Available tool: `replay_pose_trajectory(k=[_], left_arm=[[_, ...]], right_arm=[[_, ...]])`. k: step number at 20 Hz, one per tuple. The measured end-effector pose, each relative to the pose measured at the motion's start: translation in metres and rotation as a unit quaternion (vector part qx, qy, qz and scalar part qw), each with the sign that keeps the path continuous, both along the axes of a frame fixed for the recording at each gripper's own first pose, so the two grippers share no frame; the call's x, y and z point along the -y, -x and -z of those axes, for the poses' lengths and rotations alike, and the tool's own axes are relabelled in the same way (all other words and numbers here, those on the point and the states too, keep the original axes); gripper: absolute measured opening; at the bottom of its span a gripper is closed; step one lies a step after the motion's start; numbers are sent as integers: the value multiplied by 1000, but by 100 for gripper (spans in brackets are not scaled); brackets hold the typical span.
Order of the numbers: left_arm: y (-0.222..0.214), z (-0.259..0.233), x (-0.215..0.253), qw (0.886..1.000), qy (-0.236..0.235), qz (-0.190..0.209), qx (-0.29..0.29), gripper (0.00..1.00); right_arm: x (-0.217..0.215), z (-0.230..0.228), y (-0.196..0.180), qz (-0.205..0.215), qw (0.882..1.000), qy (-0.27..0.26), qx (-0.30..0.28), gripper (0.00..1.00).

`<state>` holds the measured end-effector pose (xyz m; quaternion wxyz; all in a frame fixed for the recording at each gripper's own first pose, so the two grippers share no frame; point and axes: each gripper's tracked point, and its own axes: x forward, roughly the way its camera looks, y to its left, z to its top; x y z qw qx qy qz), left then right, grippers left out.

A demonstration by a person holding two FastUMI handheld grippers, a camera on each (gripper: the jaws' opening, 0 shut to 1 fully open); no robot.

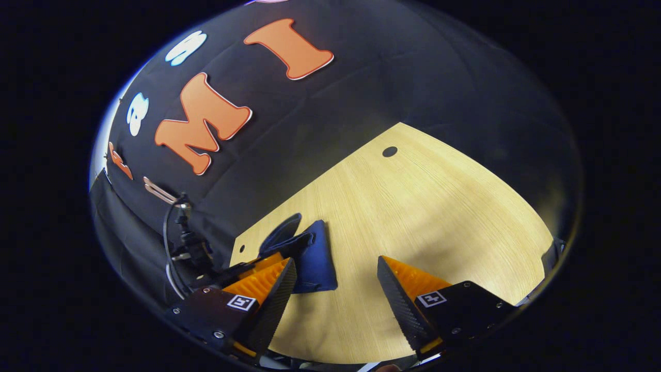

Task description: Grasp the waist and the cuffs of the jeans and fold them to make the two legs overlap; first hold the waist and fold one-third of the jeans toward the cuffs, then hold the cuffs and fold the remaining one-third in the same direction to finish folding.

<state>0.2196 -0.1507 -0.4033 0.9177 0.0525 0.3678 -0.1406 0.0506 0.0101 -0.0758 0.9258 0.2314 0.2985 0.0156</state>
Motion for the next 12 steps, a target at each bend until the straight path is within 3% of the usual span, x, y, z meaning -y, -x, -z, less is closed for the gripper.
replay_pose_trajectory(k=[5, 6, 7, 8, 10, 12], left_arm=[[14, 43, 6, 997, -64, 12, -34, 10], [12, 45, 11, 997, -62, 22, -32, 22], [16, 40, 24, 998, -30, 36, -36, 20], [24, 39, 40, 998, 1, 44, -50, 47], [31, 12, 52, 998, 4, 42, -36, 99], [35, -23, 41, 998, 42, 35, -22, 99]], right_arm=[[8, 4, 10, -18, 1000, 24, -9, 98], [7, 5, 10, -23, 999, 25, -11, 98], [8, 6, 12, -28, 999, 27, -13, 98], [7, 6, 12, -34, 999, 29, -15, 98], [3, 6, 15, -48, 998, 36, -15, 98], [-6, -4, 20, -67, 997, 48, -6, 98]])
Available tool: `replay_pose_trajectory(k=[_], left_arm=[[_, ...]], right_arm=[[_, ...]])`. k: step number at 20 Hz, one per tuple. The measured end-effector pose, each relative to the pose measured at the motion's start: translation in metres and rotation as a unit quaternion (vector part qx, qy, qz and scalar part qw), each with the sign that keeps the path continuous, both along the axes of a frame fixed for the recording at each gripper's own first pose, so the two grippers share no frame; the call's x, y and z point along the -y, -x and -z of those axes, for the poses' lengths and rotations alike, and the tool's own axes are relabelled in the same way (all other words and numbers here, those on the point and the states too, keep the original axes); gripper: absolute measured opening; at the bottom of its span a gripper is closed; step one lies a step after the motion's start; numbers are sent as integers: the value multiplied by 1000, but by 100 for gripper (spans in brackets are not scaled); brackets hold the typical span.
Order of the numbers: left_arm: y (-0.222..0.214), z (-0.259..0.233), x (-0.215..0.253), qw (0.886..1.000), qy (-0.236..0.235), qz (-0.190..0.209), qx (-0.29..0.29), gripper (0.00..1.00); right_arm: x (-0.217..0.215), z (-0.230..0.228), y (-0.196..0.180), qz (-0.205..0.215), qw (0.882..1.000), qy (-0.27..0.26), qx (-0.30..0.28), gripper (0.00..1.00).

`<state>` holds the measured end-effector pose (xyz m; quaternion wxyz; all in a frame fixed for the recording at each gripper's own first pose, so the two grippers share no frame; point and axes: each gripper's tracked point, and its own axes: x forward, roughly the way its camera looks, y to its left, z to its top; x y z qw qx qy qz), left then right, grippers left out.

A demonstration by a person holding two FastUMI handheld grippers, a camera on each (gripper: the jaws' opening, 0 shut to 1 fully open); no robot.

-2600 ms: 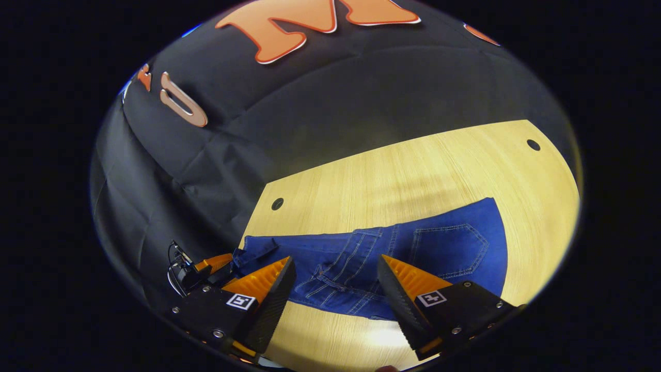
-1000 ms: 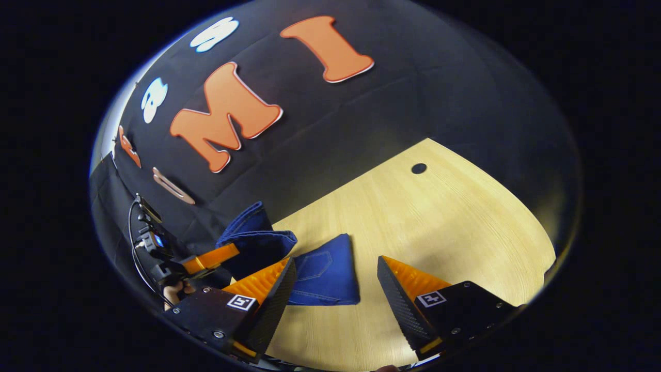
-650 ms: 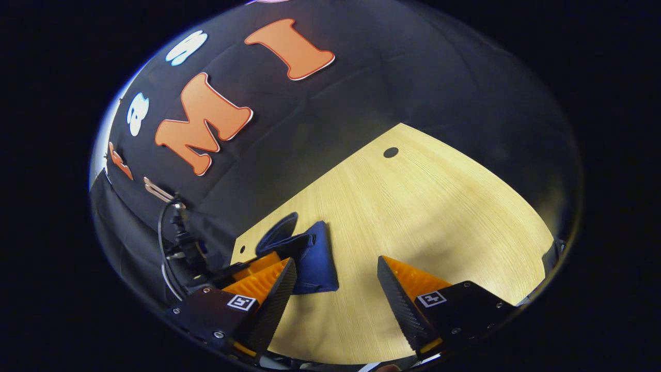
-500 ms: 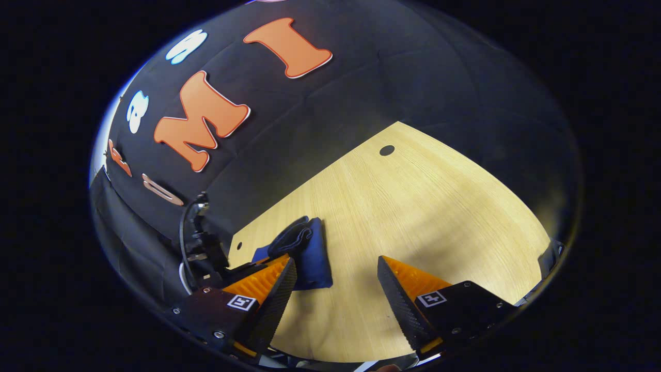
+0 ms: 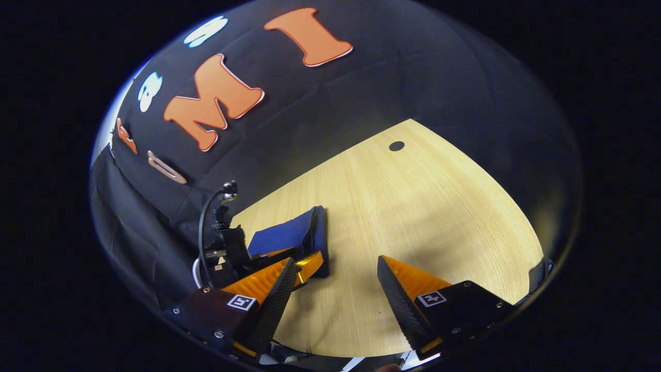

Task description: Grasp the waist and the cuffs of the jeans and fold them to make the two legs overlap; first hold the waist and fold one-third of the jeans toward the cuffs, then hold the cuffs and fold the remaining one-third in the same direction to finish folding.

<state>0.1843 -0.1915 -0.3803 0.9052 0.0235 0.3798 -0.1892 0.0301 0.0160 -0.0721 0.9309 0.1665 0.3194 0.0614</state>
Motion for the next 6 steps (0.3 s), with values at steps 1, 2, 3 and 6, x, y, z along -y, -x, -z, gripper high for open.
replay_pose_trajectory(k=[1, 2, 3, 6], left_arm=[[8, -27, -9, 1000, 14, -13, 20, 99], [7, -49, -19, 998, 24, -27, 45, 98], [13, -85, -36, 996, 31, -42, 72, 98], [29, -170, -97, 984, 47, -92, 148, 98]], right_arm=[[-6, -5, -2, -11, 1000, 8, 7, 98], [-11, -11, -2, -20, 1000, 18, 15, 98], [-14, -16, -3, -27, 999, 31, 23, 98], [-28, -40, -8, -37, 995, 75, 62, 98]])
